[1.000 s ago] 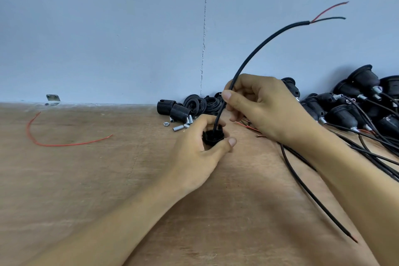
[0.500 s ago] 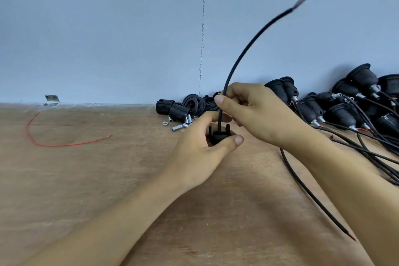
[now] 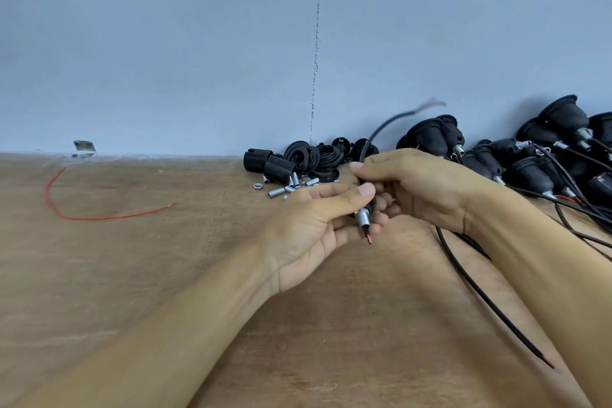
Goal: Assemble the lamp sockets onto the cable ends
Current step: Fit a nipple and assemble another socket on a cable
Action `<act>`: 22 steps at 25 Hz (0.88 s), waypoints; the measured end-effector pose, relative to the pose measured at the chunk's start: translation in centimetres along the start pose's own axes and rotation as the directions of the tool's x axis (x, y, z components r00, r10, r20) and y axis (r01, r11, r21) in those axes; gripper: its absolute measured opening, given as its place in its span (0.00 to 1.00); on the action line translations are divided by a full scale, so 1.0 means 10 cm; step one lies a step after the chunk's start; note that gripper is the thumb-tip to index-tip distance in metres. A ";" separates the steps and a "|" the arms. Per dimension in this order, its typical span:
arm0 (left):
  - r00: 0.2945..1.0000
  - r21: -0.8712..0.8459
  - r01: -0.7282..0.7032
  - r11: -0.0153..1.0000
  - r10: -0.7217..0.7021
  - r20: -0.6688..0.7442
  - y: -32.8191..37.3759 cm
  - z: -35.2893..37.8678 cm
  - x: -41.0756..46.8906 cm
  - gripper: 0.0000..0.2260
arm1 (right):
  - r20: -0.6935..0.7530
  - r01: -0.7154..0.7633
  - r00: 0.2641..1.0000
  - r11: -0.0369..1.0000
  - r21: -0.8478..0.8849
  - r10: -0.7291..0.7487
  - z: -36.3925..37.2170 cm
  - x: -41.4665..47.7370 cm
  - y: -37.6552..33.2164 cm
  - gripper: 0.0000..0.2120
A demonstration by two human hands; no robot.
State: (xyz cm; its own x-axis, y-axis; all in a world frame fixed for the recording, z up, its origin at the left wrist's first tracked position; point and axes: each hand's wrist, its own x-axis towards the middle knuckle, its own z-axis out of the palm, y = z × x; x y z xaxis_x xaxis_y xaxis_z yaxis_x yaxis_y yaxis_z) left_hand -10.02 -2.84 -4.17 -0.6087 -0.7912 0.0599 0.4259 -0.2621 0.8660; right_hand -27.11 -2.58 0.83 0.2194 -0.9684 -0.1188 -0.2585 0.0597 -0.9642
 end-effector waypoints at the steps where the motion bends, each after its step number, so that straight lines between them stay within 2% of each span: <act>1: 1.000 0.023 -0.002 1.000 0.003 -0.028 0.00 -0.02 0.00 0.15 | -0.013 0.017 1.000 0.999 -0.047 -0.017 0.00 0.00 0.01 0.11; 4: 0.989 0.059 -0.053 0.997 0.061 -0.137 0.00 -0.08 0.01 0.14 | -0.088 0.060 0.993 0.974 -0.217 -0.081 0.04 -0.02 -0.02 0.09; 6: 0.964 0.072 -0.137 0.988 0.150 -0.220 0.00 -0.11 0.05 0.11 | -0.103 0.083 0.988 0.952 -0.295 -0.118 0.14 -0.02 -0.05 0.13; 8: 0.921 0.159 -0.216 0.963 0.255 -0.294 -0.01 -0.13 0.07 0.07 | -0.105 0.053 0.990 0.944 -0.324 -0.092 0.23 -0.04 -0.09 0.17; 10: 0.888 0.252 -0.236 0.938 0.314 -0.336 -0.02 -0.15 0.09 0.06 | -0.040 0.015 0.999 0.952 -0.306 -0.029 0.25 -0.07 -0.11 0.10; 11: 0.881 0.271 -0.233 0.934 0.320 -0.347 -0.02 -0.16 0.09 0.05 | 0.017 0.007 1.000 0.958 -0.286 -0.002 0.26 -0.09 -0.12 0.09; 13: 0.882 0.277 -0.222 0.935 0.314 -0.352 -0.01 -0.20 0.09 0.05 | 0.071 0.039 0.997 0.947 -0.319 -0.017 0.26 -0.09 -0.09 0.15; 14: 0.884 0.271 -0.218 0.938 0.307 -0.352 -0.01 -0.20 0.09 0.04 | 0.042 0.076 0.997 0.916 -0.395 -0.065 0.27 -0.07 -0.06 0.18; 16: 0.880 0.248 -0.222 0.943 0.303 -0.366 0.02 -0.22 0.10 0.04 | -0.029 0.106 0.990 0.849 -0.518 -0.141 0.26 -0.04 -0.04 0.19; 18: 0.847 0.210 -0.256 0.943 0.324 -0.421 0.08 -0.26 0.13 0.04 | -0.001 0.046 0.998 0.809 -0.585 -0.057 0.21 -0.08 -0.10 0.16; 19: 0.826 0.184 -0.284 0.941 0.337 -0.452 0.12 -0.30 0.13 0.04 | 0.033 -0.012 0.999 0.761 -0.649 0.044 0.16 -0.13 -0.14 0.13; 20: 0.809 0.159 -0.307 0.938 0.346 -0.475 0.17 -0.36 0.14 0.05 | 0.047 -0.069 0.987 0.670 -0.739 0.153 0.10 -0.18 -0.20 0.10; 22: 0.795 0.165 -0.304 0.938 0.345 -0.498 0.23 -0.46 0.14 0.03 | -0.047 -0.160 0.955 0.376 -0.913 0.294 -0.06 -0.29 -0.32 0.03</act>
State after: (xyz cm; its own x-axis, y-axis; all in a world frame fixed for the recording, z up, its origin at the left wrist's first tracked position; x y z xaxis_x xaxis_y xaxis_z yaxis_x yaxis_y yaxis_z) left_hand -6.80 -7.07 -4.41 -0.0036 -0.9950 0.0995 0.4744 0.0859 0.8761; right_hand -27.46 -0.04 4.35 0.0899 -0.9183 -0.3854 -0.9909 -0.0436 -0.1271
